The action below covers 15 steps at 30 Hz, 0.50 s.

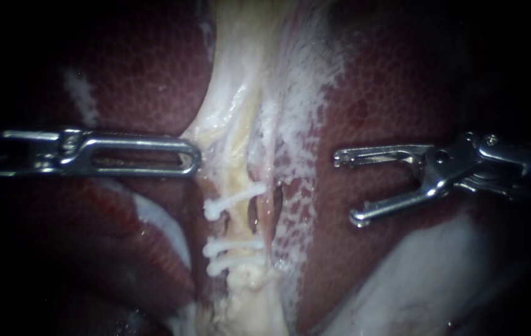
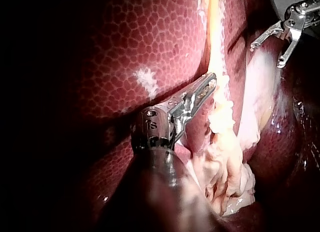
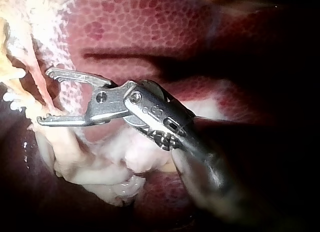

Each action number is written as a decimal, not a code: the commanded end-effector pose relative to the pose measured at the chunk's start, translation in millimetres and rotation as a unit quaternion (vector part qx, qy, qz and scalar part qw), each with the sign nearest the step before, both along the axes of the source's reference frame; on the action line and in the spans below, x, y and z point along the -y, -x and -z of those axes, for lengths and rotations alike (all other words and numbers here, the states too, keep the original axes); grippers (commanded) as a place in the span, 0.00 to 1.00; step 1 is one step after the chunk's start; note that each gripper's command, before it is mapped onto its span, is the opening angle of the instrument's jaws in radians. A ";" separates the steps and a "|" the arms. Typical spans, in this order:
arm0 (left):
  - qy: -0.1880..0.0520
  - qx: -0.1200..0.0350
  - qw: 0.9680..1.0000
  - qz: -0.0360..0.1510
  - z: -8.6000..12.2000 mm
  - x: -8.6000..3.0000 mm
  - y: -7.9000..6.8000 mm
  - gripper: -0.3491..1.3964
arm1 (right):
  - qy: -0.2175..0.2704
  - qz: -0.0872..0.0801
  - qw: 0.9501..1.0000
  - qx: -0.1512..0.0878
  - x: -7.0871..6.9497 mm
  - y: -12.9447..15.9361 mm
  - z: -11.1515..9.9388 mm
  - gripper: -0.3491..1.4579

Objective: Going back third clip left tube

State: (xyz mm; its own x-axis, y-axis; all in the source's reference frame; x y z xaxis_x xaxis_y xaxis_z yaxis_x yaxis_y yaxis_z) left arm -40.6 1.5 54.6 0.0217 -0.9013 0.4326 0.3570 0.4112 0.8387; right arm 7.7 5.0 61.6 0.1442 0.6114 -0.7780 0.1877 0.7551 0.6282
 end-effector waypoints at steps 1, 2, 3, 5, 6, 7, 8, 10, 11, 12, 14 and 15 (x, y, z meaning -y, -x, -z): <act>0.000 -0.001 1.000 -0.002 -0.2 0.1 0.3 0.00 | 0.000 0.000 1.000 0.000 0.0 0.0 0.0 0.52; 0.000 -0.002 1.000 -0.003 -0.5 0.2 0.5 0.00 | 0.000 0.000 1.000 0.000 0.0 0.0 0.1 0.52; 0.000 -0.003 1.000 -0.005 -0.8 0.3 0.8 0.00 | 0.000 0.000 1.000 0.000 0.0 0.0 0.1 0.52; 0.002 -0.004 1.000 -0.008 -1.2 0.2 1.1 0.00 | 0.003 0.001 1.000 0.001 0.1 0.0 0.1 0.52; 0.002 -0.004 1.000 -0.008 -1.3 0.2 1.2 0.00 | 0.003 0.001 1.000 0.001 0.1 0.0 0.1 0.52; 0.002 -0.004 1.000 -0.008 -1.4 0.2 1.2 0.00 | 0.003 0.001 1.000 0.001 0.1 0.0 0.2 0.52; 0.002 -0.004 1.000 -0.008 -1.5 0.1 1.3 0.00 | 0.003 0.001 1.000 0.001 0.1 0.0 0.2 0.52; 0.002 -0.004 1.000 -0.008 -1.5 0.0 1.4 0.00 | 0.002 0.001 1.000 0.001 0.1 0.0 0.2 0.52; 0.002 -0.004 1.000 -0.007 -1.6 0.0 1.4 0.00 | 0.002 0.001 1.000 0.001 0.1 0.0 0.2 0.52; 0.002 -0.004 1.000 -0.007 -1.6 0.0 1.5 0.00 | 0.002 0.001 1.000 0.001 0.1 0.0 0.2 0.52; 0.002 -0.004 1.000 -0.007 -1.6 0.0 1.4 0.00 | 0.002 0.001 1.000 0.001 0.1 0.1 0.2 0.52; 0.002 -0.004 1.000 -0.007 -1.6 0.0 1.4 0.00 | 0.002 0.001 1.000 0.001 0.1 0.1 0.2 0.52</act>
State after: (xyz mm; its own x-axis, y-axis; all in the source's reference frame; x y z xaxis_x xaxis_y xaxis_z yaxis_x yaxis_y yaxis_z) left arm -42.0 1.5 56.2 0.0386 -0.8985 0.4373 0.3564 0.4212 0.8340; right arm 7.7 4.9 61.4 0.1463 0.6076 -0.7807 0.1883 0.7576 0.6249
